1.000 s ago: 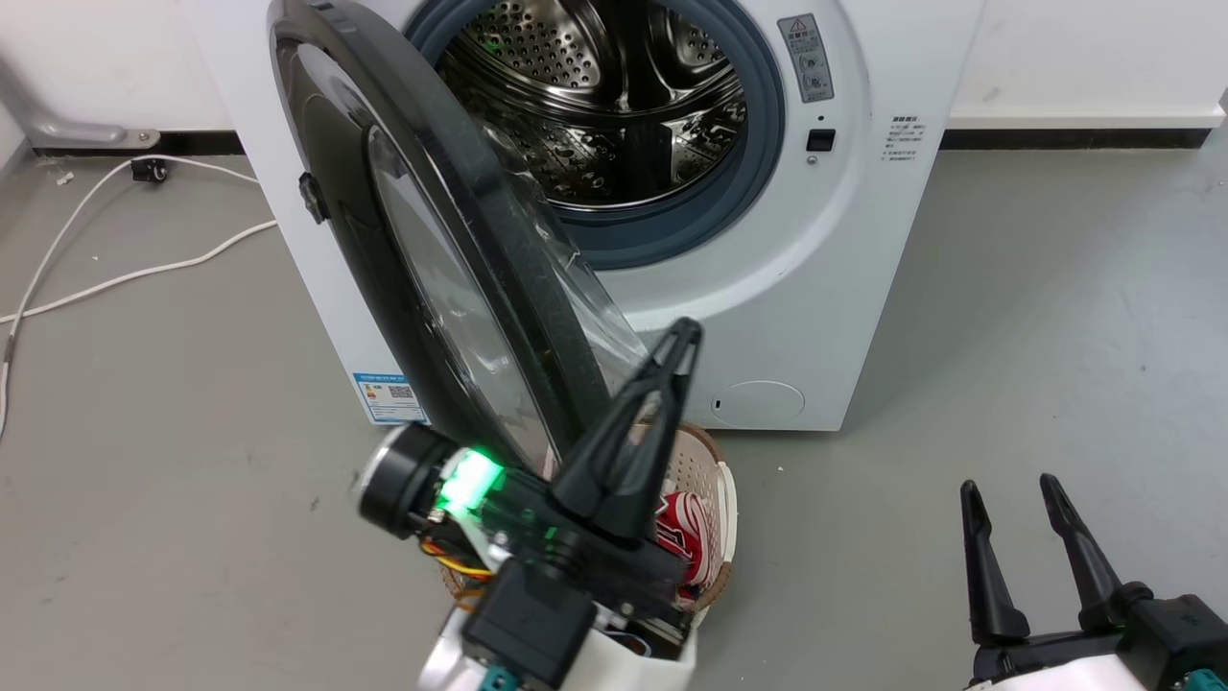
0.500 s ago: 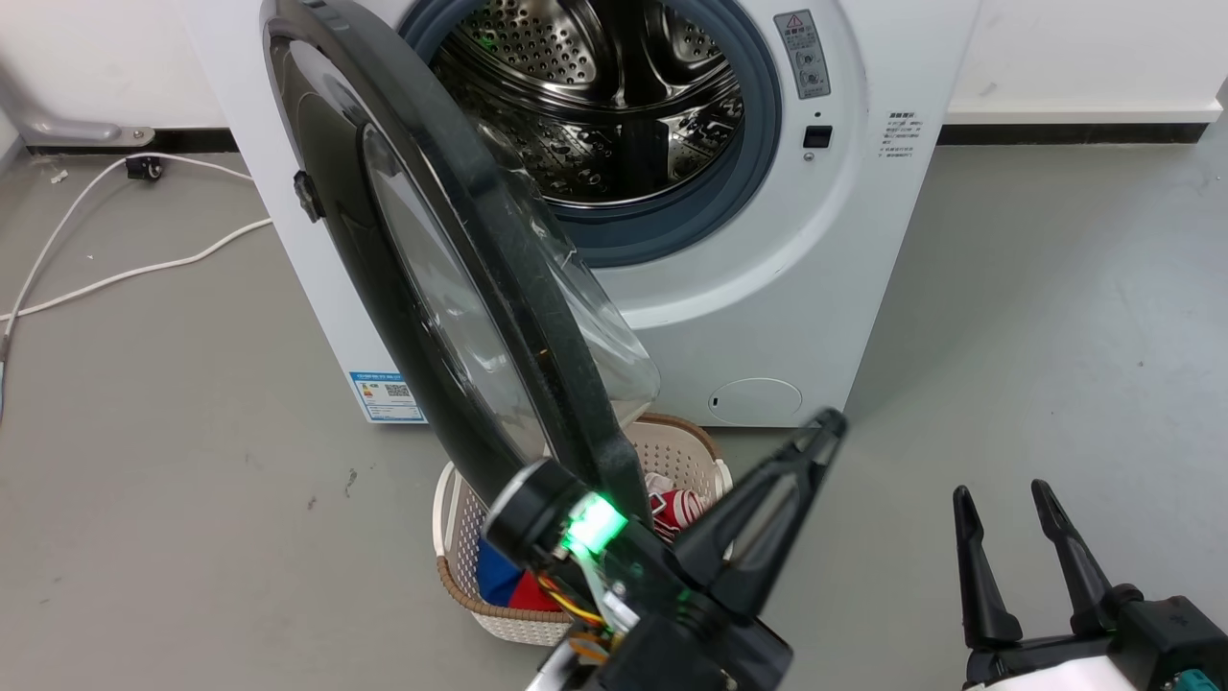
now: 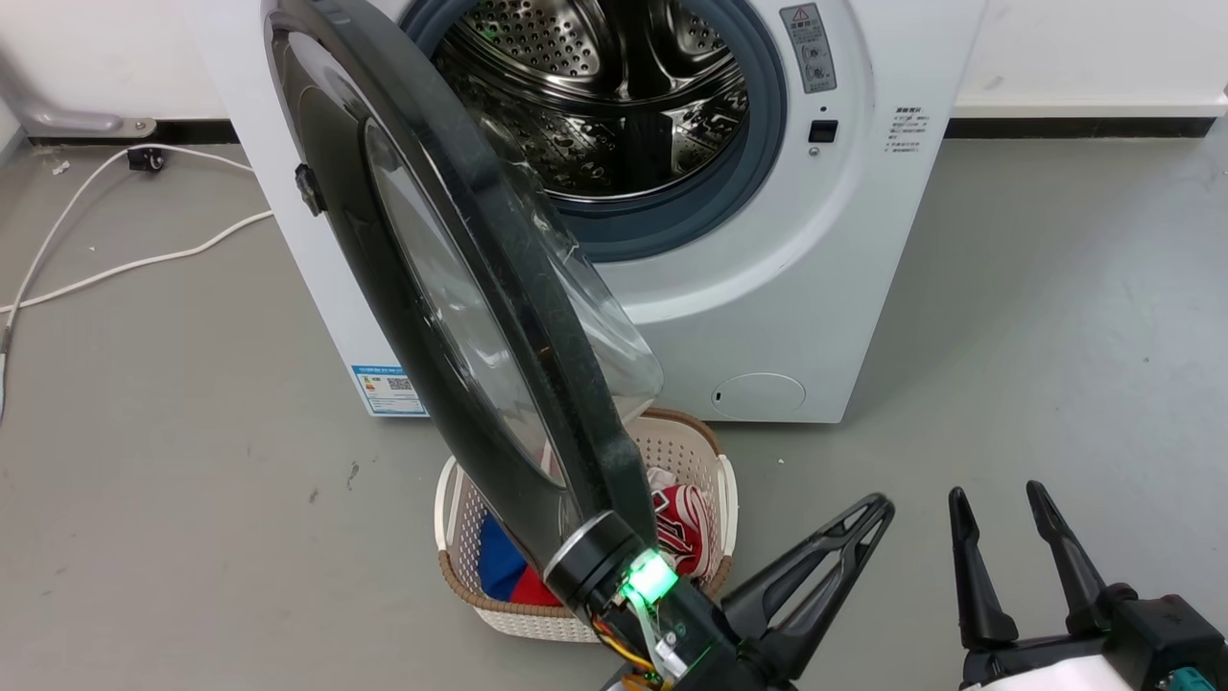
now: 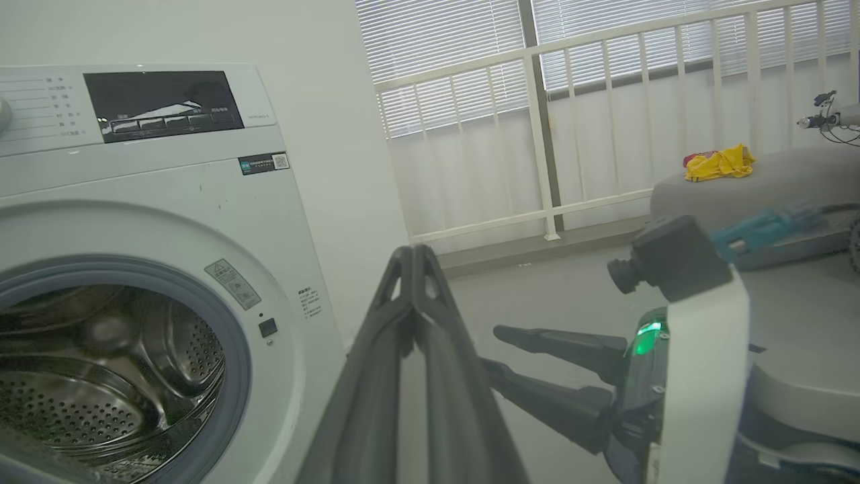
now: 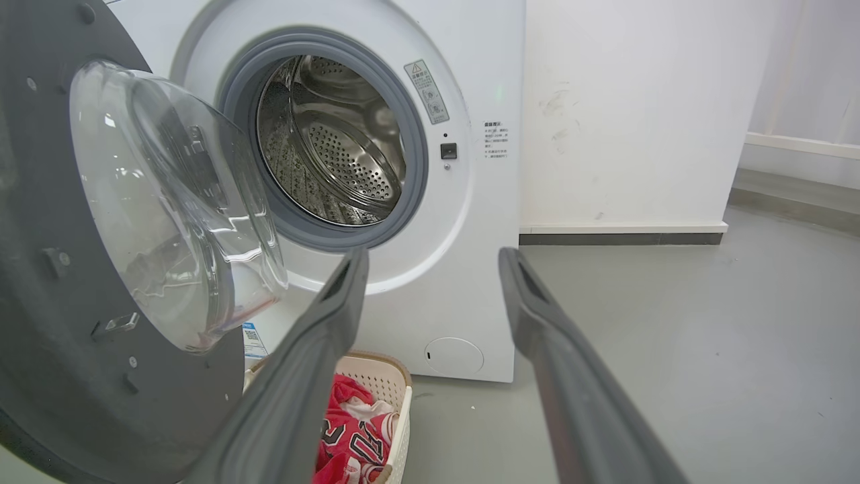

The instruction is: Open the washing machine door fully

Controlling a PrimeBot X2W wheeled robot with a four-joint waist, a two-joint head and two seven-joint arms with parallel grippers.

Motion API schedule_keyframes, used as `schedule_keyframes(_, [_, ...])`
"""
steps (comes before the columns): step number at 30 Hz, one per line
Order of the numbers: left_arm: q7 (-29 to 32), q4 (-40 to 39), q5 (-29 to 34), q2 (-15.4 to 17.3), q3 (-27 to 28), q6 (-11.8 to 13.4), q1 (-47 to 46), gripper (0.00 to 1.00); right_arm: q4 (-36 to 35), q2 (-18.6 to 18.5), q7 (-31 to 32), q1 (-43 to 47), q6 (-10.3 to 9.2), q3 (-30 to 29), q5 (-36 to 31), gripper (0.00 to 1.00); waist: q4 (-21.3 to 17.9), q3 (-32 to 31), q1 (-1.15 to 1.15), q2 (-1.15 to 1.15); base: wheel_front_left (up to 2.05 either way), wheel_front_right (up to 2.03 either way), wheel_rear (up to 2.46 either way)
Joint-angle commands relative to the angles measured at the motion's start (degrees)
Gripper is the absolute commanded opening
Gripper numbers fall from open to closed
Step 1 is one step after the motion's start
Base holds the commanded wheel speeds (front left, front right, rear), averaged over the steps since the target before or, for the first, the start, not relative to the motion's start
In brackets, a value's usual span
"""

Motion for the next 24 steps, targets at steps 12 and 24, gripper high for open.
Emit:
schedule_keyframes(12, [-0.1, 8.6, -1.8, 1.1, 1.3, 1.0, 2.2, 0.0, 0.7, 0.2, -0.1, -1.4, -0.01, -0.3, 0.0, 1.0, -0.3, 1.2, 0.0, 0.0, 0.0, 0.0, 0.0])
schedule_keyframes(24, [-0.1, 15.5, -3.6, 1.4, 8.9, 2.7, -0.4, 0.0, 1.2, 0.2, -0.1, -2.0, -0.01, -0.1, 0.3, 1.0, -0.5, 2.3, 0.0, 0.0, 0.0, 0.0, 0.0])
